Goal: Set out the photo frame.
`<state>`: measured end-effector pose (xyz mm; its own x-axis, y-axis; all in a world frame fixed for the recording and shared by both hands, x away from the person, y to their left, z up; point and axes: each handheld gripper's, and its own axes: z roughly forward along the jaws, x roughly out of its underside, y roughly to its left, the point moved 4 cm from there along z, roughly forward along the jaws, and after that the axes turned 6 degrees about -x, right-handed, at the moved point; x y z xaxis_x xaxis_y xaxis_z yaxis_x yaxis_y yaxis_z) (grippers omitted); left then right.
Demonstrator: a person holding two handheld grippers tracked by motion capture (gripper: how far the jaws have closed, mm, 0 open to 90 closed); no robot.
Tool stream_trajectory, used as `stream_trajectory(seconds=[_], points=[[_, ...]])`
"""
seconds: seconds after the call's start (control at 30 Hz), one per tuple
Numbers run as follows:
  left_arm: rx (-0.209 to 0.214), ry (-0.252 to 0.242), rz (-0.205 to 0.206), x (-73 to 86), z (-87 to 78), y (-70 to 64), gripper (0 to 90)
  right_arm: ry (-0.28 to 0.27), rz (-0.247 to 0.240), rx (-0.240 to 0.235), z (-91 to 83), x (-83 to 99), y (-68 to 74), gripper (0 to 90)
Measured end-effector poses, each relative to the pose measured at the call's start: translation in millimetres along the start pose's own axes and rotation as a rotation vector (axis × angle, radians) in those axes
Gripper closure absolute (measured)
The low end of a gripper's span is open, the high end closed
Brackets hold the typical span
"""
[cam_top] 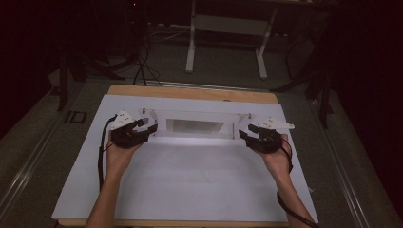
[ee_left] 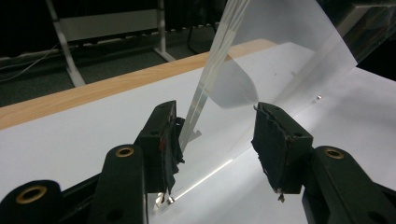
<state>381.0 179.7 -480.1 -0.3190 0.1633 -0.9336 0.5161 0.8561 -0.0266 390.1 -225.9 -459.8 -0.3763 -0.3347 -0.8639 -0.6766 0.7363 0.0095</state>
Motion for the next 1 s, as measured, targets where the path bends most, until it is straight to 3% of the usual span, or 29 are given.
stream_trajectory(seconds=[0.03,0.37,0.6,1.0], points=[[0.003,-0.001,-0.007,-0.4,0.8,0.9,50.3,-0.022,-0.018,-0.022,4.3,-1.6,-1.7,50.3],[0.016,-0.003,-0.019,-1.3,2.9,3.3,50.2,-0.049,-0.082,-0.054,21.9,-3.1,-4.1,49.2],[0.02,0.004,-0.01,-2.2,5.1,4.4,50.1,-0.054,-0.094,-0.068,31.0,-2.1,-3.1,47.9],[-0.008,-0.006,-0.002,-3.7,10.6,4.1,49.6,-0.083,-0.088,-0.047,35.5,-2.5,-4.2,47.8]])
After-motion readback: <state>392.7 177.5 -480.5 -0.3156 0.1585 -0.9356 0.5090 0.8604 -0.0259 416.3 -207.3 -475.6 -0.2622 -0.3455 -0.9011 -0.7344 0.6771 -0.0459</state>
